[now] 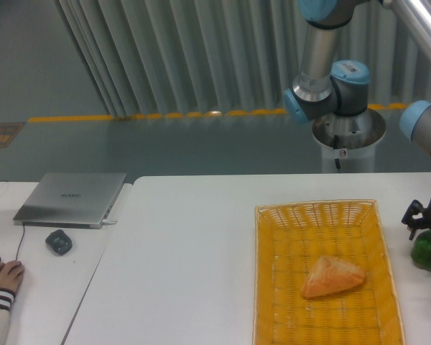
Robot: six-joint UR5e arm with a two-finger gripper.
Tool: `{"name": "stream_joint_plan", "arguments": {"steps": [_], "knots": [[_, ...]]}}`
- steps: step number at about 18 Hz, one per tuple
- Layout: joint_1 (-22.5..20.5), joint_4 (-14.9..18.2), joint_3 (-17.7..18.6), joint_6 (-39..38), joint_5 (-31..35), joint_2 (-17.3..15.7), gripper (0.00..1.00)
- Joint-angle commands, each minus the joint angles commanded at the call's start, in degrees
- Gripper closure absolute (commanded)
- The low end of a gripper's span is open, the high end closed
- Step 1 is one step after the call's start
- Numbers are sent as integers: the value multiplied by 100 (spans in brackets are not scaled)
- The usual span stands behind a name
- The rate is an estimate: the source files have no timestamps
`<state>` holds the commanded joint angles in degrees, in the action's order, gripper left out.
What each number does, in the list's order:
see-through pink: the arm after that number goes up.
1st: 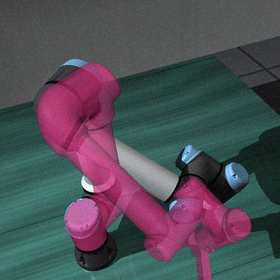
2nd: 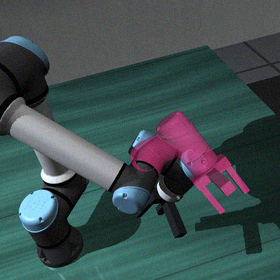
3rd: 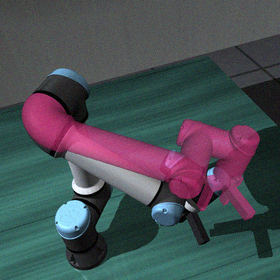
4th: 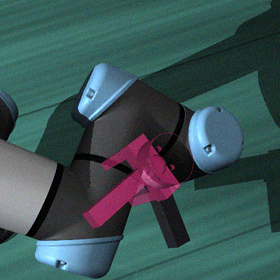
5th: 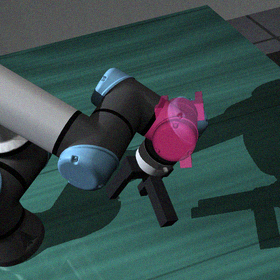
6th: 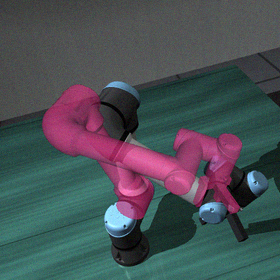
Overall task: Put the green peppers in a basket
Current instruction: 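Close the gripper on the green pepper and lift it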
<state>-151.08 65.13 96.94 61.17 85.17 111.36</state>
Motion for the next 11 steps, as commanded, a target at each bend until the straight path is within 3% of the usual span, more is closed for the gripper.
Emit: {"name": "stream_joint_plan", "arguments": {"steps": [1, 5, 11], "knots": [[0, 0, 0, 0, 0, -9, 49], [18, 9, -9, 79, 0, -88, 55], [114, 97, -18, 158, 18, -746, 55]]}}
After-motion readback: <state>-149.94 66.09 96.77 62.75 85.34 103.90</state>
